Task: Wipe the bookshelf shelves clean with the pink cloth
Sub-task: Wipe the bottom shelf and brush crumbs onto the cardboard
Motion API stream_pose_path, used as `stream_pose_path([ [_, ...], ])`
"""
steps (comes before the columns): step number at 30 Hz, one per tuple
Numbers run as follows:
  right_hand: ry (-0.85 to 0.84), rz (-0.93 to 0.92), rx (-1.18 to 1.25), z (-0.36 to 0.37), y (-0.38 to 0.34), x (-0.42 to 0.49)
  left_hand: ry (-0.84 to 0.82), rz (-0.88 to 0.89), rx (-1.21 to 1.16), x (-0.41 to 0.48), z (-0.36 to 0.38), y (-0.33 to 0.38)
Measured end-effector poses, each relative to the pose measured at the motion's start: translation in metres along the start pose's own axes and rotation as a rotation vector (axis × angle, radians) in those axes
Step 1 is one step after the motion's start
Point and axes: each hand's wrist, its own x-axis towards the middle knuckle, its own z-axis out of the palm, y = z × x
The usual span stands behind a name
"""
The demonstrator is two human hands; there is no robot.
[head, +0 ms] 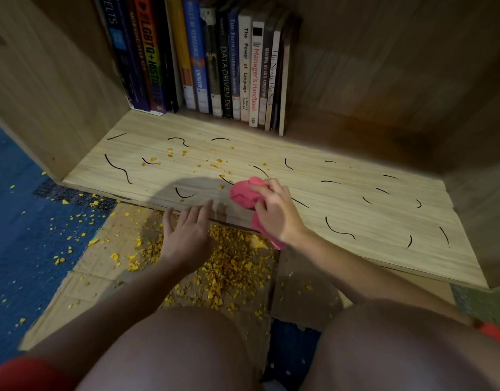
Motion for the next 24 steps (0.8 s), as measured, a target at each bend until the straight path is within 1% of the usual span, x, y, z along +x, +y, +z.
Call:
stream_pose_path([
  [2,-0.110,-0.022,-0.041,0.005,-0.009,0.010,0.009,-0.048,-0.044,0.000,-0.001,-0.002],
  [4,-0.172,-0.068,-0.051,0.014,-0.015,0.006,0.020,-0.079,-0.069,-0.001,-0.002,-0.006],
  [7,-0.148,-0.123,-0.058,0.028,-0.014,-0.021,0.013,-0.083,-0.064,-0.002,-0.002,-0.010],
  [9,-0.119,-0.142,-0.013,0.035,-0.013,-0.039,0.007,-0.063,-0.061,-0.003,-0.001,-0.010],
  [12,-0.160,-0.124,0.085,0.034,-0.006,-0.061,0.000,-0.004,-0.104,-0.005,0.001,-0.004],
  [15,-0.051,-0.050,0.145,0.024,0.001,-0.074,-0.028,0.075,-0.056,-0.005,0.002,0.003],
  [17,-0.064,-0.007,0.165,0.021,0.004,-0.077,-0.036,0.119,-0.037,-0.006,0.004,0.004],
  [20,-0.031,-0.050,0.176,0.024,0.004,-0.084,-0.030,0.143,-0.047,-0.006,0.003,0.002],
  [22,-0.026,-0.023,0.195,0.024,0.006,-0.087,-0.030,0.152,-0.051,-0.006,0.003,0.001],
  [24,0.094,-0.002,0.231,0.020,0.010,-0.085,-0.022,0.156,-0.069,-0.006,0.004,0.001],
])
